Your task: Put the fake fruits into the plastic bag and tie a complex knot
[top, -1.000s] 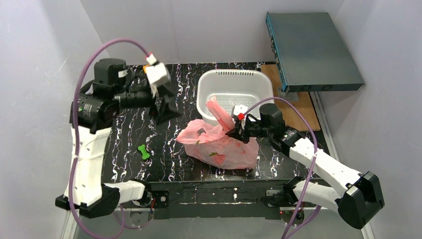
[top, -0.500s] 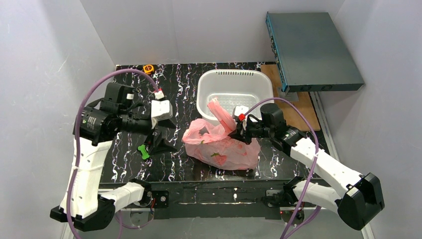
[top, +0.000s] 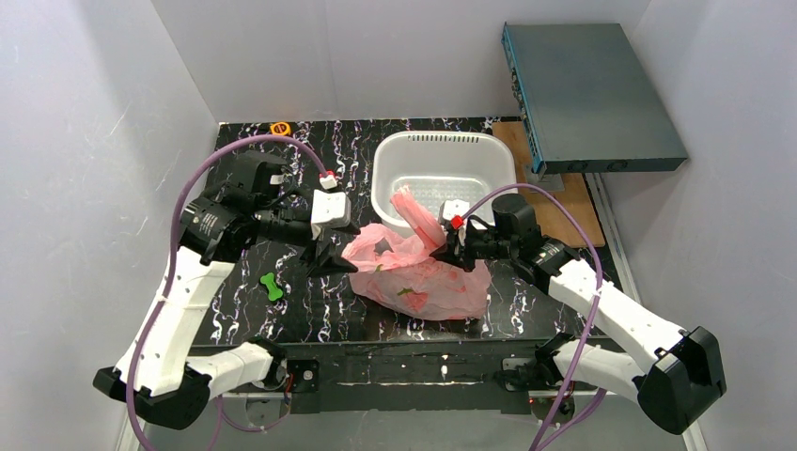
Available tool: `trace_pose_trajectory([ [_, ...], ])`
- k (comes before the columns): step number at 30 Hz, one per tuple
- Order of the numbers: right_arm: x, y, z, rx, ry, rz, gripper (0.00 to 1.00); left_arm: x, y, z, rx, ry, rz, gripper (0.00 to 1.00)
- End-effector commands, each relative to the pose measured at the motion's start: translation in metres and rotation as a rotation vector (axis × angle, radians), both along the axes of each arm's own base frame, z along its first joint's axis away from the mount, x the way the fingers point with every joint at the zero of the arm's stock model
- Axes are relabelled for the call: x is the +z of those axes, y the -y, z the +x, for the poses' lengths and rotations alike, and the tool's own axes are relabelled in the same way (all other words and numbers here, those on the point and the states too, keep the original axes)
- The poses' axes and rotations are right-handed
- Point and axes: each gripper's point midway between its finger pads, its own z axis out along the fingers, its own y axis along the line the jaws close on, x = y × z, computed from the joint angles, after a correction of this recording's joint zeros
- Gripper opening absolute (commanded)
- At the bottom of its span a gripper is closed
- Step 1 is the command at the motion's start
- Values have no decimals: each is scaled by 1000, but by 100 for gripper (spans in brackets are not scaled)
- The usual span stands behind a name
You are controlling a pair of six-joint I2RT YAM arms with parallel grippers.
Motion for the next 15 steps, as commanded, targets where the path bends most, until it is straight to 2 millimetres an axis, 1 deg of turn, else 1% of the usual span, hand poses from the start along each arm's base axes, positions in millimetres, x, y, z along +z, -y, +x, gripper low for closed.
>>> trace_pose_trajectory([
  [1,25,-2,3,15,71,35,1,3,6,7,-26,60,-19,56],
  [3,25,-1,4,11,78,33,1,4,6,8,-15,56,-18,36],
  [4,25,-1,4,8,81,33,1,6,6,9,-4,50,-19,16],
  [5,26,0,4,5,83,34,1,7,5,10,20,35,-19,3],
  [6,29,1,5,-5,86,35,1,9,5,13,53,29,-24,0],
  [7,33,1,6,-14,90,38,2,12,6,18,91,29,-37,0],
  [8,42,3,8,-32,103,44,6,13,6,22,127,15,-47,0],
  [9,54,4,12,-61,118,55,13,14,6,23,157,-3,-55,0],
  [10,68,7,14,-102,119,74,25,14,7,24,180,-25,-61,0],
  [11,84,10,17,-138,136,93,32,14,7,25,201,-48,-63,0],
  [12,100,13,16,-164,142,117,42,14,7,26,224,-74,-66,0],
  [13,114,17,14,-183,143,137,50,12,7,28,249,-97,-65,0],
  [15,144,21,5,-191,153,189,57,12,6,31,282,-101,-75,0],
])
